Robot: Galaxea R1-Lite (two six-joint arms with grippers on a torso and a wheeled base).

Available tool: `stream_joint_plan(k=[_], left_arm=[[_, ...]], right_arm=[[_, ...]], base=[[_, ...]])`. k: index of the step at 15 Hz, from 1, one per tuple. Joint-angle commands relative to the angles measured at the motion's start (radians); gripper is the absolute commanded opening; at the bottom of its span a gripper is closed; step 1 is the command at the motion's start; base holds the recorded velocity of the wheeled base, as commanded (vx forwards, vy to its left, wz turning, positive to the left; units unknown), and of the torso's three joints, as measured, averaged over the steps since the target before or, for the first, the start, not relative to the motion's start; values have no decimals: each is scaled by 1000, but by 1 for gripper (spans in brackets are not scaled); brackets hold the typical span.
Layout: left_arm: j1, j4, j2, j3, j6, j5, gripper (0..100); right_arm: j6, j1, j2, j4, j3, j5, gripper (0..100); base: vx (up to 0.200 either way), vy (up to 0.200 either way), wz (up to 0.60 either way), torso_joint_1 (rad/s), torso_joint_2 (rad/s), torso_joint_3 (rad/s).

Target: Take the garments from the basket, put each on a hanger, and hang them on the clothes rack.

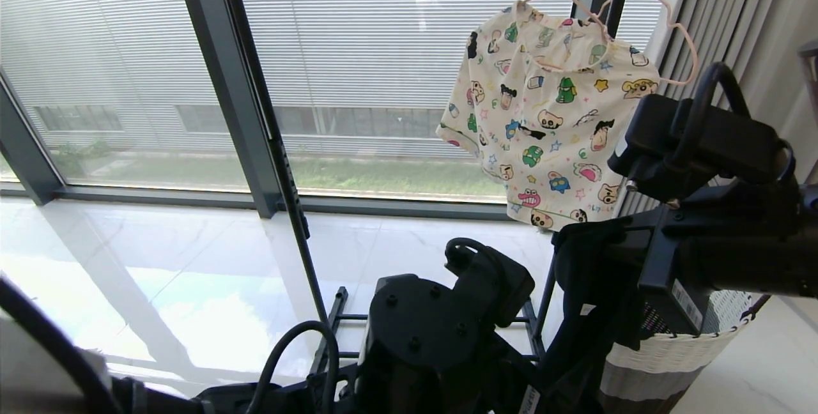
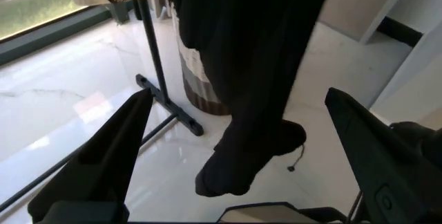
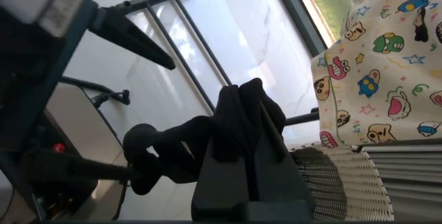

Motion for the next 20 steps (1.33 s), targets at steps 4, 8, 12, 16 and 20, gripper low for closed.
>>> stream_joint_plan(k=[4,8,12,16,20], left_arm=[[53,26,129,-81,-1,1,100],[53,96,139,-85,-1,4,0],[53,99,139,-76,-1,50,0],[53,96,140,-9,1,222,0],[118,51,24,110,4,262,0]], right_arm=[[0,36,-28,-2,34,1,0],[3,41,-46,-3,53,0,0],[11,39,-48,-3,51,-2,0],[128,18,-20,-17,69,-9,0],[218,4,61,-111,69,-11,0]], base=[[0,0,0,0,0,0],[0,0,0,0,0,0],[0,0,0,0,0,0],[0,0,0,0,0,0],[0,0,0,0,0,0]])
